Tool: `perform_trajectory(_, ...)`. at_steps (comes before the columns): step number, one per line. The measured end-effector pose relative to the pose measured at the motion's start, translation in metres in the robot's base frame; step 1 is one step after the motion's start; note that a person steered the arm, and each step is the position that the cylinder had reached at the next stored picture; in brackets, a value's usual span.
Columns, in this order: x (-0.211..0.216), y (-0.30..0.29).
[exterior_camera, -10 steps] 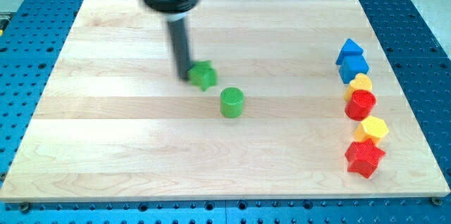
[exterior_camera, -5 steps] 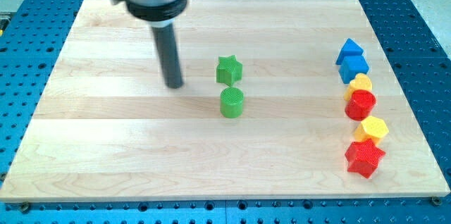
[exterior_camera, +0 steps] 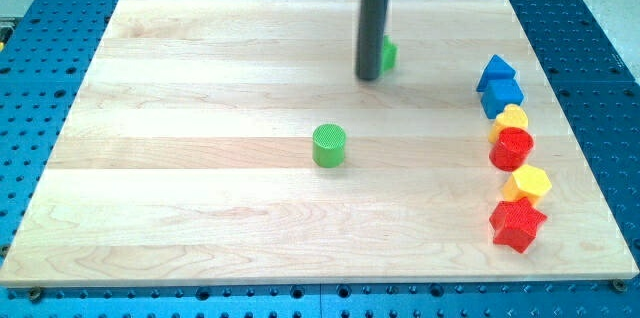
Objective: Push the green star to the top right of the blue triangle
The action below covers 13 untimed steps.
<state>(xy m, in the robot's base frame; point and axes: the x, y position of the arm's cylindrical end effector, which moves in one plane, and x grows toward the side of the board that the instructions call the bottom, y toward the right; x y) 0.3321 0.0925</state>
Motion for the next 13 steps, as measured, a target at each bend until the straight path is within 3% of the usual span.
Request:
perform_trajectory(3,-0.068,-0.01)
perform_trajectory(4,-0.073,0.013)
perform_trajectory(5,-0.054,0.071)
perform_trajectory(8,-0.035,0.103)
perform_trajectory(10,-0.029,0.079)
perform_trajectory(13,-0.018,0.114)
